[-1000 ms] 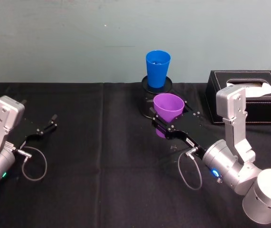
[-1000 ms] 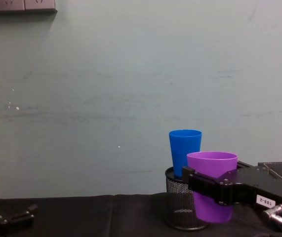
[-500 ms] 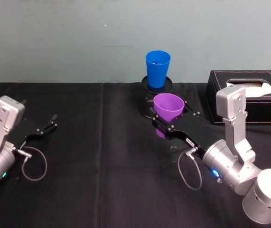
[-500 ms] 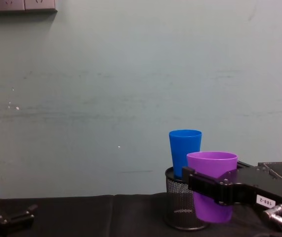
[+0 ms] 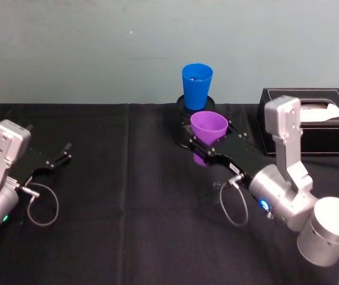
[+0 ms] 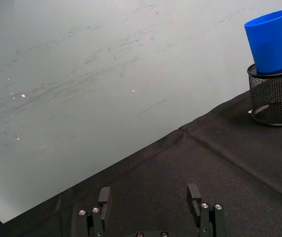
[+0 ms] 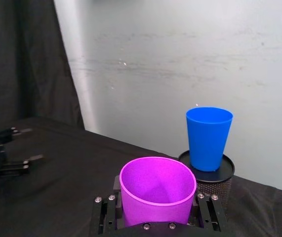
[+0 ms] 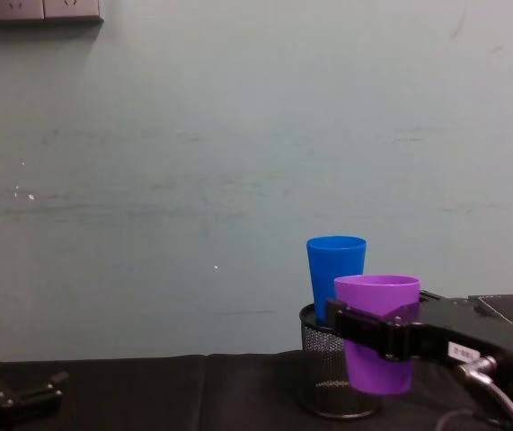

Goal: Pick up one cup with a gripper and tap it against the other cup.

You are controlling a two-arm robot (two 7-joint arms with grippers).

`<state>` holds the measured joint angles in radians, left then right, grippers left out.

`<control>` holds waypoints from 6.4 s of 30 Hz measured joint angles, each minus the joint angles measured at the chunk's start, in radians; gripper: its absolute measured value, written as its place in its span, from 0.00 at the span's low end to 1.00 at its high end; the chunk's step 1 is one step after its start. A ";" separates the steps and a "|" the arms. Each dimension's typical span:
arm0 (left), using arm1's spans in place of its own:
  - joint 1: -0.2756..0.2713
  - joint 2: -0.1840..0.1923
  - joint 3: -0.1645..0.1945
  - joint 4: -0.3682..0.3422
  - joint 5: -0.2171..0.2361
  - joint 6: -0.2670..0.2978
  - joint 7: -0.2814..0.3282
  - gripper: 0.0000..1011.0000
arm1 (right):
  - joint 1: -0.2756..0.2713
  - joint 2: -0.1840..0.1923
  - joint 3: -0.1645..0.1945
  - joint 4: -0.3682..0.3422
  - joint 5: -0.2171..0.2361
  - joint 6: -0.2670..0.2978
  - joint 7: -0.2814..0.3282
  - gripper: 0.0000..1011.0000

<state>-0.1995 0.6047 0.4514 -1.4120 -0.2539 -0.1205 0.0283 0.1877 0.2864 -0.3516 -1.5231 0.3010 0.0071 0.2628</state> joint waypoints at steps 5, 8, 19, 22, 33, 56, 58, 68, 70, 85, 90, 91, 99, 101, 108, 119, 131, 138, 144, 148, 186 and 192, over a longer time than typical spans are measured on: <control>0.000 0.000 0.000 0.000 0.000 0.000 0.000 0.99 | 0.067 -0.043 0.006 0.078 -0.009 0.028 0.001 0.73; 0.000 0.000 0.000 0.000 0.000 0.000 0.000 0.99 | 0.108 -0.066 0.006 0.124 -0.019 0.035 0.001 0.73; 0.000 0.000 0.000 0.000 0.000 0.000 0.000 0.99 | 0.210 -0.123 0.006 0.258 -0.041 0.039 0.008 0.73; 0.000 0.000 0.000 0.000 0.000 0.000 0.000 0.99 | 0.224 -0.131 0.011 0.277 -0.045 0.039 0.007 0.73; 0.000 0.000 0.000 0.000 0.000 0.000 0.000 0.99 | 0.254 -0.145 0.029 0.321 -0.065 0.032 -0.001 0.73; 0.000 0.000 0.000 0.000 0.000 0.000 0.000 0.99 | 0.286 -0.158 0.040 0.365 -0.087 0.021 0.004 0.73; 0.000 0.000 0.000 0.000 0.000 0.000 0.000 0.99 | 0.286 -0.158 0.040 0.365 -0.086 0.021 0.004 0.73; 0.000 0.000 0.000 0.000 0.000 0.000 0.000 0.99 | 0.286 -0.158 0.039 0.365 -0.085 0.021 0.005 0.73; 0.000 0.000 0.000 0.000 0.000 0.000 0.000 0.99 | 0.286 -0.158 0.039 0.365 -0.085 0.021 0.005 0.73; 0.000 0.000 0.000 0.000 0.000 0.000 0.000 0.99 | 0.286 -0.158 0.039 0.365 -0.084 0.021 0.005 0.73; 0.000 0.000 0.000 0.000 0.000 0.000 0.000 0.99 | 0.286 -0.158 0.039 0.365 -0.084 0.021 0.005 0.73; 0.000 0.000 0.000 0.000 0.000 0.000 0.000 0.99 | 0.286 -0.158 0.039 0.365 -0.084 0.021 0.005 0.73; 0.000 0.000 0.000 0.000 0.000 0.000 0.000 0.99 | 0.286 -0.158 0.039 0.365 -0.084 0.021 0.005 0.73; 0.000 0.000 0.000 0.000 0.000 0.000 0.000 0.99 | 0.286 -0.158 0.039 0.365 -0.084 0.021 0.005 0.73; 0.000 0.000 0.000 0.000 0.000 0.000 0.000 0.99 | 0.286 -0.158 0.039 0.365 -0.084 0.021 0.005 0.73; 0.000 0.000 0.000 0.000 0.000 0.000 0.000 0.99 | 0.286 -0.158 0.039 0.365 -0.084 0.021 0.005 0.73; 0.000 0.000 0.000 0.000 0.000 0.000 0.000 0.99 | 0.286 -0.158 0.039 0.365 -0.084 0.021 0.005 0.73; 0.000 0.000 0.000 0.000 0.000 0.000 0.000 0.99 | 0.286 -0.158 0.039 0.365 -0.084 0.021 0.005 0.73; 0.000 0.000 0.000 0.000 0.000 0.000 0.000 0.99 | 0.286 -0.158 0.039 0.365 -0.084 0.021 0.005 0.73; 0.000 0.000 0.000 0.000 0.000 0.000 0.000 0.99 | 0.286 -0.158 0.039 0.365 -0.084 0.021 0.005 0.73; 0.000 0.000 0.000 0.000 0.000 0.000 0.000 0.99 | 0.286 -0.158 0.039 0.365 -0.084 0.021 0.005 0.73; 0.000 0.000 0.000 0.000 0.000 0.000 0.000 0.99 | 0.286 -0.158 0.039 0.365 -0.084 0.021 0.005 0.73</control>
<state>-0.1995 0.6047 0.4514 -1.4120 -0.2539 -0.1205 0.0283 0.4733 0.1287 -0.3125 -1.1579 0.2167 0.0278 0.2680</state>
